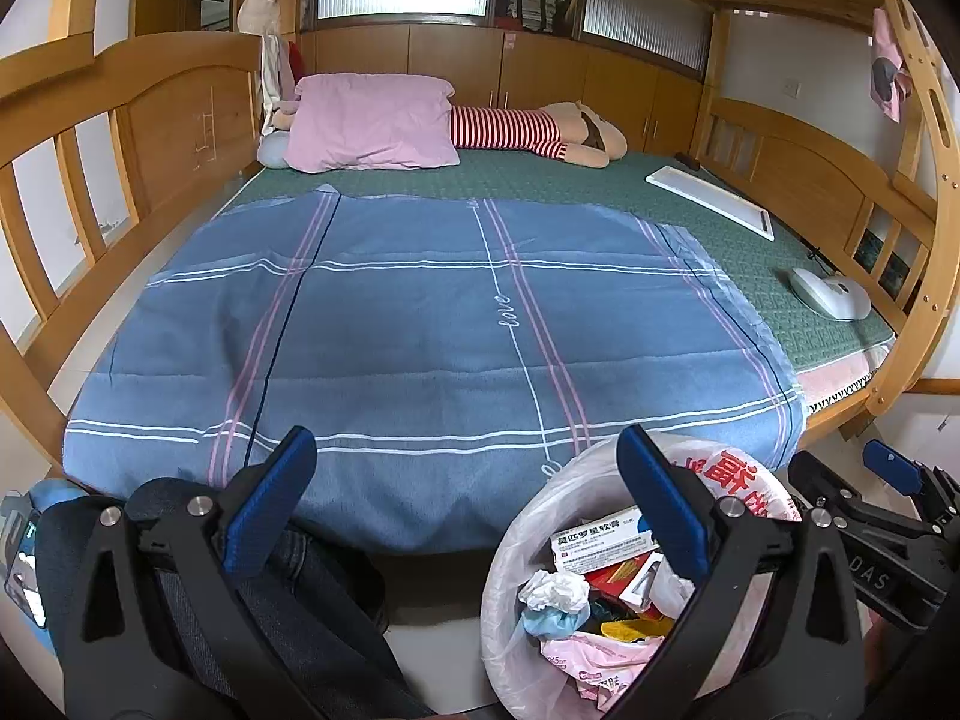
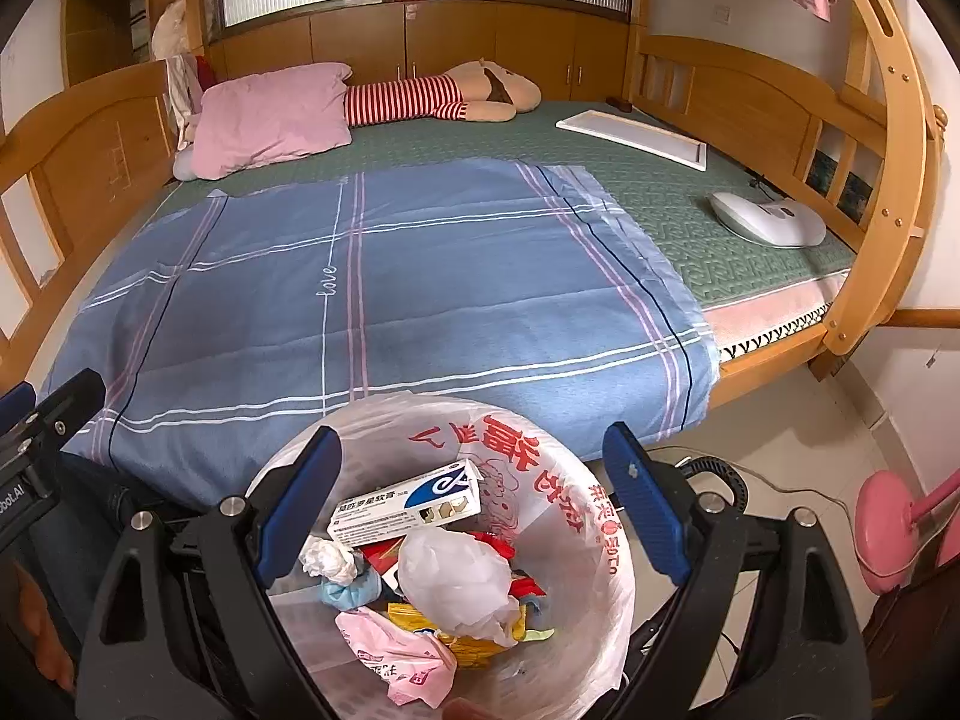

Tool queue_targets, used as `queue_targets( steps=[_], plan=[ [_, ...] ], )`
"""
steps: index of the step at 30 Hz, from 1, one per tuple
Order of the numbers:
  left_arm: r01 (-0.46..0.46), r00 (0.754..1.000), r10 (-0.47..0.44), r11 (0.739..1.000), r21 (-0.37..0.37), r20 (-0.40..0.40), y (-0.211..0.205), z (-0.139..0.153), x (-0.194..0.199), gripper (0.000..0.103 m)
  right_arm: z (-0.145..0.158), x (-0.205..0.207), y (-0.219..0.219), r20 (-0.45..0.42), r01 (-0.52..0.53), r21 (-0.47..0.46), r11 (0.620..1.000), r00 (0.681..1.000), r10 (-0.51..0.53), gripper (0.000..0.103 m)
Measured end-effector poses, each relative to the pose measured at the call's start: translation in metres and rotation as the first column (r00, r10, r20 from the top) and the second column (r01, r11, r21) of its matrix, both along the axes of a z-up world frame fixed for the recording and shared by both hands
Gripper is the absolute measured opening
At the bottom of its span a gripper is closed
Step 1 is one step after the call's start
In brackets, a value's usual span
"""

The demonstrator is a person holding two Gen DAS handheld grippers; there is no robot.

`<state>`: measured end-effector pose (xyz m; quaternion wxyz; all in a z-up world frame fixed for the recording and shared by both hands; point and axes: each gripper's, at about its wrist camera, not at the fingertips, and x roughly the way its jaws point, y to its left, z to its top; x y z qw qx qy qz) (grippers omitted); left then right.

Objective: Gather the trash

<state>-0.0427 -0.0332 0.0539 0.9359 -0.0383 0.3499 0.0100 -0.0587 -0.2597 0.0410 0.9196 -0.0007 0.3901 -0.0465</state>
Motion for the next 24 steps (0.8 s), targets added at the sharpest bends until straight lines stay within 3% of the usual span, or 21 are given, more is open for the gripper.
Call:
queue_targets(
  steps=[24],
  plan=[
    [-0.007, 1.0, 0.007, 1.0, -0.009, -0.02, 0.0002, -0.0058, 0.003, 0.1, -0.0097, 0.0066, 0.0041, -0.024, 0.003, -0.004, 1.0, 1.0, -0.003, 0.087]
  ],
)
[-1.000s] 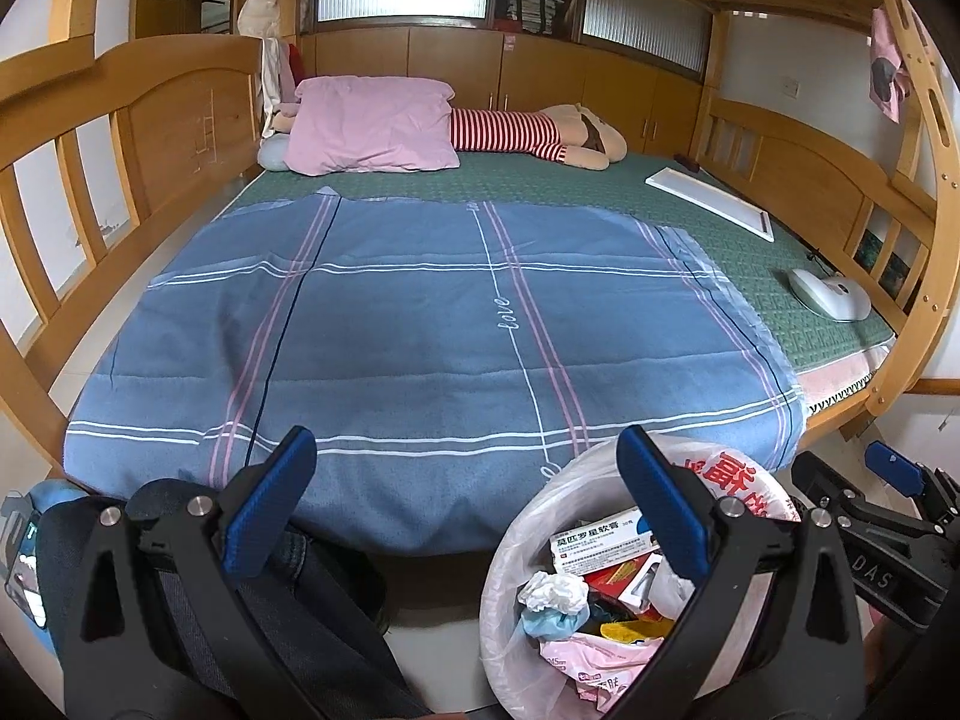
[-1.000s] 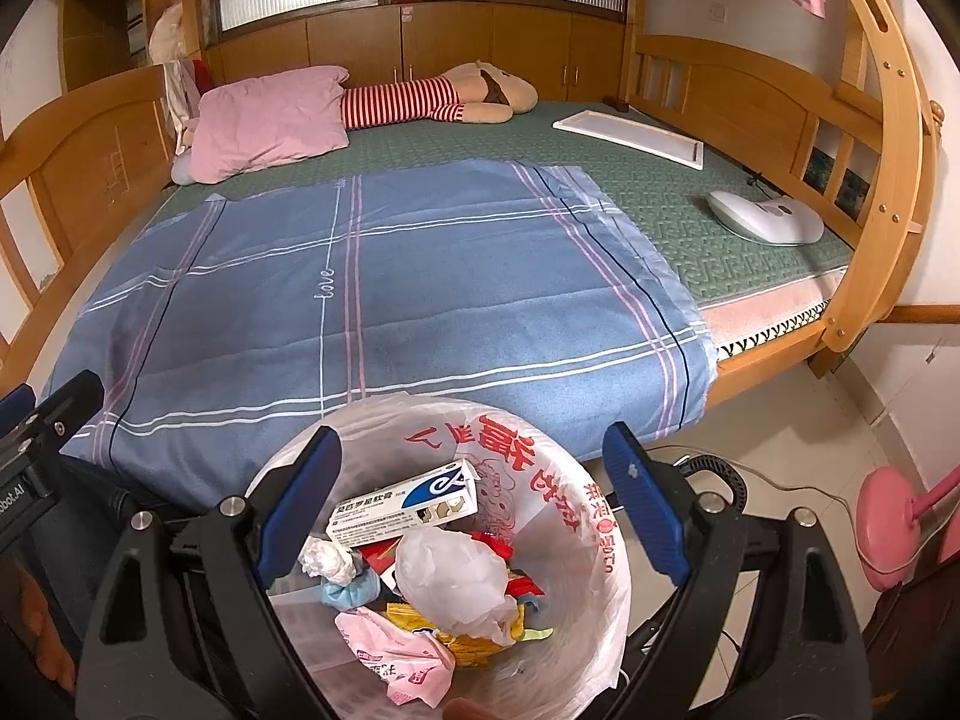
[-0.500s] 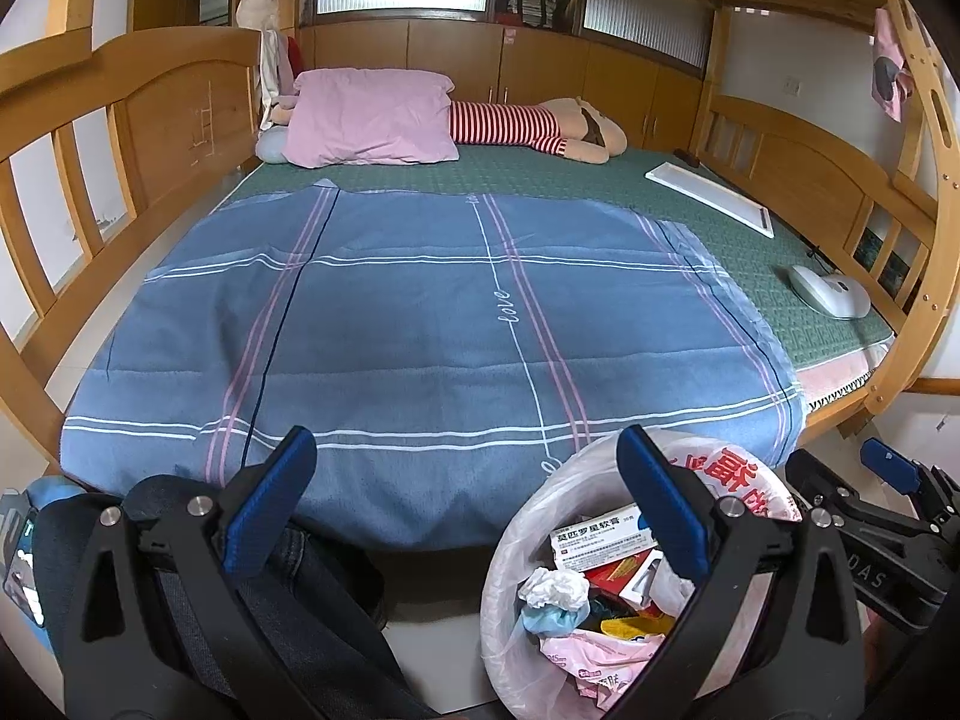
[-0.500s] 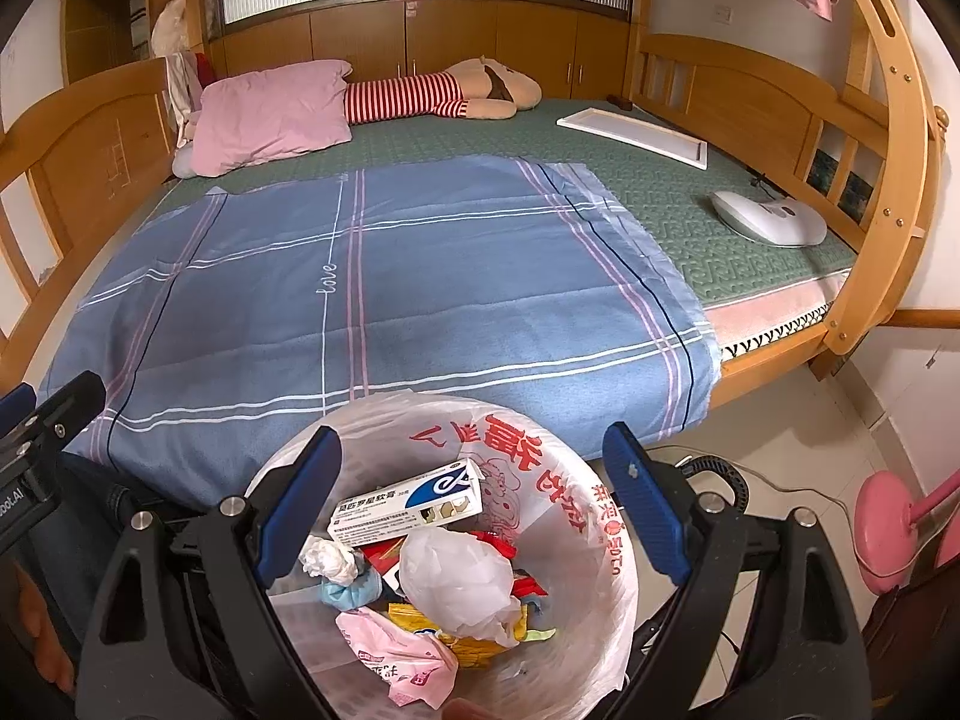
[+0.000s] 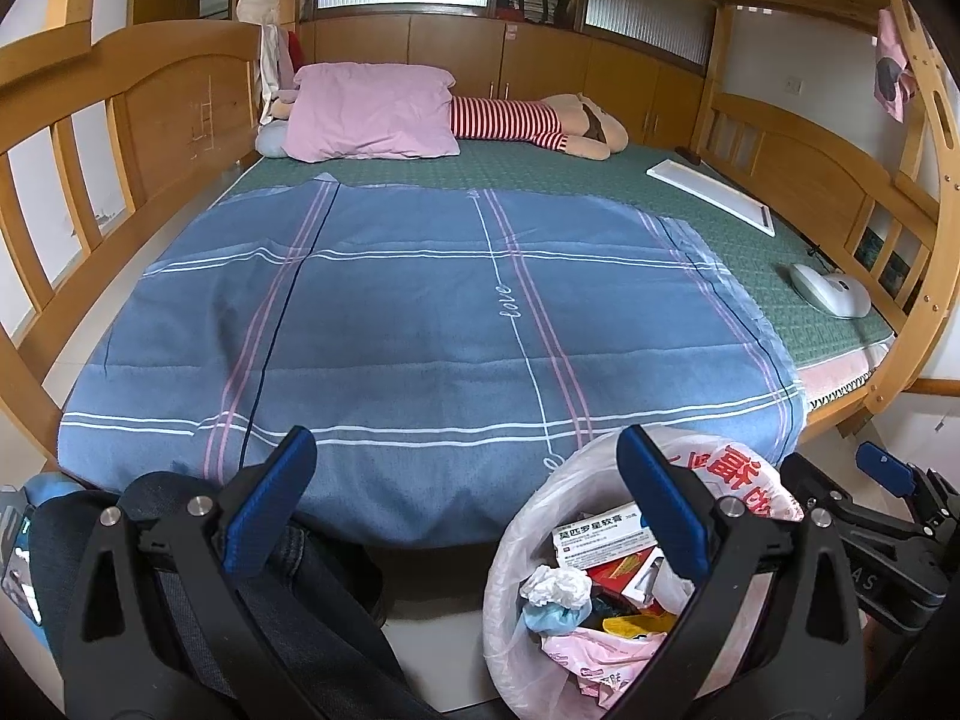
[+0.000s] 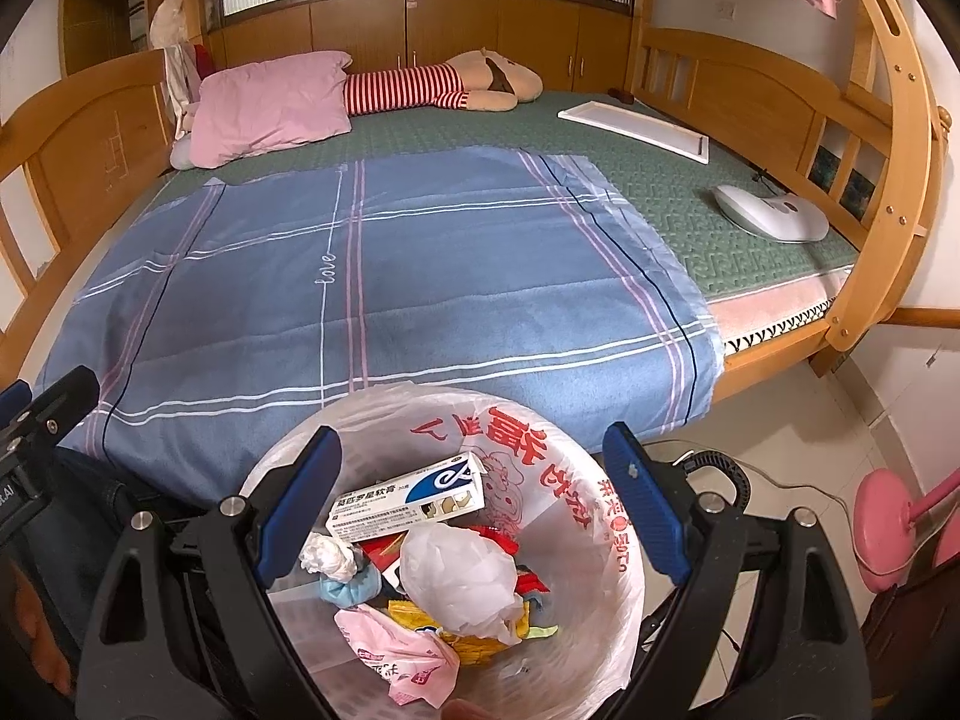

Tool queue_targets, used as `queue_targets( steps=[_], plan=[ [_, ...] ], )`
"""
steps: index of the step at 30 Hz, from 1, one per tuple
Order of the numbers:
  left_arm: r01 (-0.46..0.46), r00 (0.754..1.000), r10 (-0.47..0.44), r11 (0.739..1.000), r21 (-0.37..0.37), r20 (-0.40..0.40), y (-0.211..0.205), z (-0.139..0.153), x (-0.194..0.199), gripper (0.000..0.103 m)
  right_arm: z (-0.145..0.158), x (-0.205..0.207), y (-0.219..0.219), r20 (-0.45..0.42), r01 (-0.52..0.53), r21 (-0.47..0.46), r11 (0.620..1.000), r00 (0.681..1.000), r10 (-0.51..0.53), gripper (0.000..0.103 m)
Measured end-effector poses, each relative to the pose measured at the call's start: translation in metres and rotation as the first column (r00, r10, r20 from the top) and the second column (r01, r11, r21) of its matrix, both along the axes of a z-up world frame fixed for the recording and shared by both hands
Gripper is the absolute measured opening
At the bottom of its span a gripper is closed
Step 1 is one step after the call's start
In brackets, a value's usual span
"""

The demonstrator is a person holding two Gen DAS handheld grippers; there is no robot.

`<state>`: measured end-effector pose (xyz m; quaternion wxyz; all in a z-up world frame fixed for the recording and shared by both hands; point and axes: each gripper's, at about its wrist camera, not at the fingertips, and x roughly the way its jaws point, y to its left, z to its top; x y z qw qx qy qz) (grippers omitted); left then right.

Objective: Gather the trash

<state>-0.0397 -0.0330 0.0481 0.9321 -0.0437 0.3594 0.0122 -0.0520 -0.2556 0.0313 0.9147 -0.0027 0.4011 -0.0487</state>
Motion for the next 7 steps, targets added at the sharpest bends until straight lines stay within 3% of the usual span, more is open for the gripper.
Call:
queue_targets(
  steps=[7],
  plan=[
    [-0.053, 0.998, 0.053, 0.999, 0.004, -0.031, 0.015, -0.012, 0.012, 0.1, 0.007, -0.003, -0.009, 0.044, 0.04, 0.043, 0.998, 0.998, -0.042, 0.087]
  ],
)
